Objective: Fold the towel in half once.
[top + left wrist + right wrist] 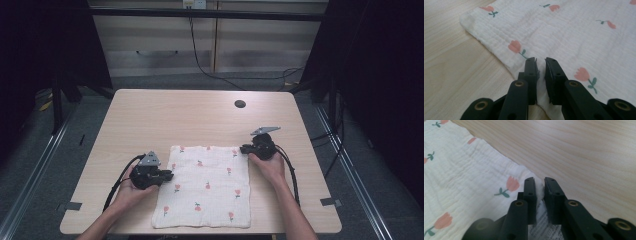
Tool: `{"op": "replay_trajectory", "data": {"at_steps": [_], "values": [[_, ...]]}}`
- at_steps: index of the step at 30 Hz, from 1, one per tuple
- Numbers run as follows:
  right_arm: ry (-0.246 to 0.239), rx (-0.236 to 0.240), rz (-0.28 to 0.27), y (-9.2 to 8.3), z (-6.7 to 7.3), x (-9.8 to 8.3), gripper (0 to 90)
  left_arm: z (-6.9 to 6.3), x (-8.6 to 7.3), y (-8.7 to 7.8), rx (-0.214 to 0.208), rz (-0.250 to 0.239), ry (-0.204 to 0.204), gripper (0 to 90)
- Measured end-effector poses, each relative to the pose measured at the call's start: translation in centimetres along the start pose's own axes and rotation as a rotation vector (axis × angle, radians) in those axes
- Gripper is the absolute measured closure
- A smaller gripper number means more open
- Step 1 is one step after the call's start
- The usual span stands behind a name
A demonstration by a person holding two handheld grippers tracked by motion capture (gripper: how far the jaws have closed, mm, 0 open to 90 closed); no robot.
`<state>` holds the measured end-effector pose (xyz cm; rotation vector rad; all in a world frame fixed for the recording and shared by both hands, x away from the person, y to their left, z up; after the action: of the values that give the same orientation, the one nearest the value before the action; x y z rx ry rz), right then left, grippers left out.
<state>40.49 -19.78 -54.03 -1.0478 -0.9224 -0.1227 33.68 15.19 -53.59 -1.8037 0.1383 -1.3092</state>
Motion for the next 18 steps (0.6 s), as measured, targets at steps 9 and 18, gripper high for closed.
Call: {"op": "replay_trajectory", "data": {"at_steps": [9, 18], "values": [[0.012, 0.024, -0.039, -0.7, 0.3, 0.5, 86.2, 0.1, 0.0, 0.0, -0.026, 0.001, -0.010, 77.5], [-0.003, 0.024, -0.042, -0.8, 1.0, 0.6, 86.2, 1.4, 0.7, -1.2, -0.024, -0.049, -0.059, 66.3]]}}
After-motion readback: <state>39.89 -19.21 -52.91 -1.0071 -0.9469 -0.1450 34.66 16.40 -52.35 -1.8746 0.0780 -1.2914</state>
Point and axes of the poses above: each handheld gripper's, and its own axes: y roughly forward along the jaws, x roughly out of its top, z roughly to its left, the point moved 5 cm from there along y, roughly forward along the jaws, and after that the axes turned 4 degrees about x, right-handed, at the moved point
